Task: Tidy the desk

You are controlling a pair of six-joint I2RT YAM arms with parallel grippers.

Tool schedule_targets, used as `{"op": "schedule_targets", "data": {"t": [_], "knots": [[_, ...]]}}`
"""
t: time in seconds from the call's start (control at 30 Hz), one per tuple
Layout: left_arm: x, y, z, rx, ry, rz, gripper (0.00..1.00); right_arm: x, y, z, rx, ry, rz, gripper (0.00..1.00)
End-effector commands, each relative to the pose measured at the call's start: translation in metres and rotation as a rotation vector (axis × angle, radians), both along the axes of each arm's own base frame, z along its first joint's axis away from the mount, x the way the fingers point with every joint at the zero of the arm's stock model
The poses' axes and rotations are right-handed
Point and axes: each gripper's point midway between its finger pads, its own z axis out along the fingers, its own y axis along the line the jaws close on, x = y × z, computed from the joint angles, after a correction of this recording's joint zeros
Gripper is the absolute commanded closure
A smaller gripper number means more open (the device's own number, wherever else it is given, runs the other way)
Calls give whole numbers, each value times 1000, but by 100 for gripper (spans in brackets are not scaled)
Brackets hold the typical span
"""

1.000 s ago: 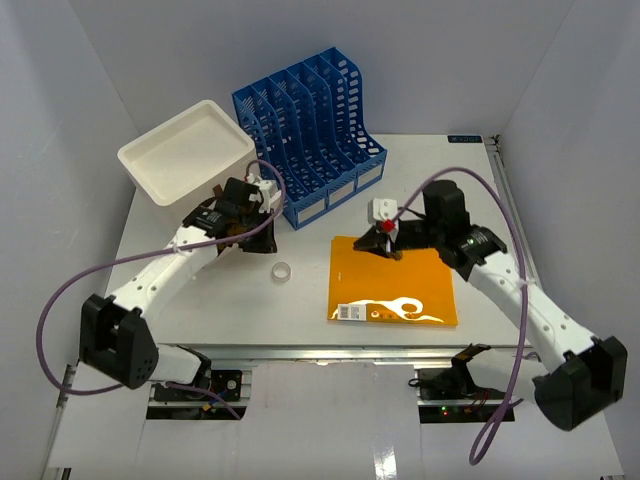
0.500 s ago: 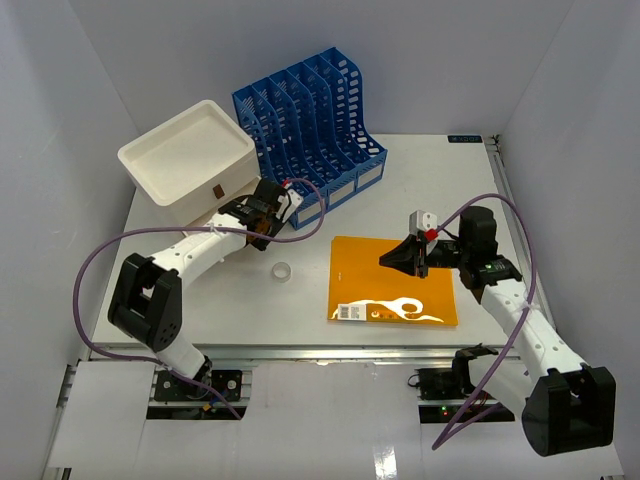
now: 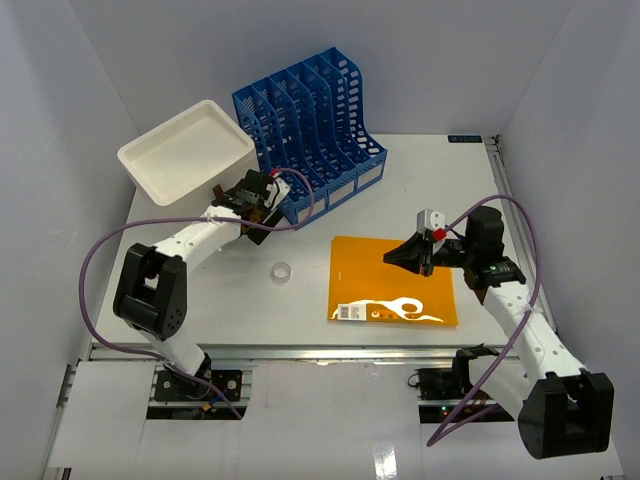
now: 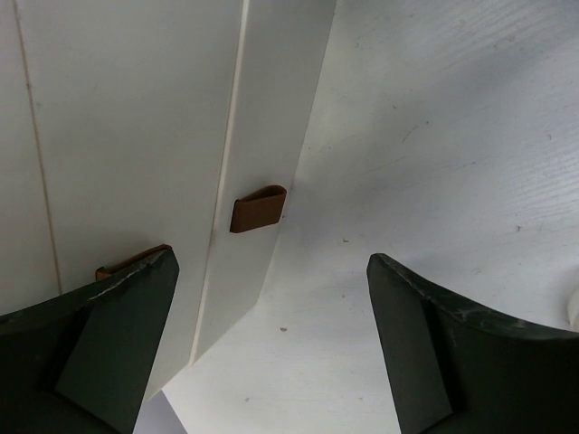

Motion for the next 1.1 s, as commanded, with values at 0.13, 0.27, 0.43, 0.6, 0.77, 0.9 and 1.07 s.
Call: {"op": "schedule_targets", "data": {"t": [0.13,0.27,0.43,0.6,0.77,0.9,1.07], "knots": [[4,-23,65,-385,-200,137,8,1,-5,8,24,-28,0,84],[-31,-37,63,-679,-254,235,42,2,-6,7,23,-25,-2,84],[-44,-12,56,-890,-466,524,90,3,-7,4,22,-13,-7,84],[-40,1,23,-934,-538,684,72,5,-7,2,20,-5,-13,84],[-29,15,14,-916,-670,756,60,7,-8,-1,17,7,-18,84],[-20,30,1,-839,-740,905,54,7,-8,-3,17,14,-18,84],[-4,27,-16,-758,-752,932,36,8,-8,-4,16,19,-19,84]]}}
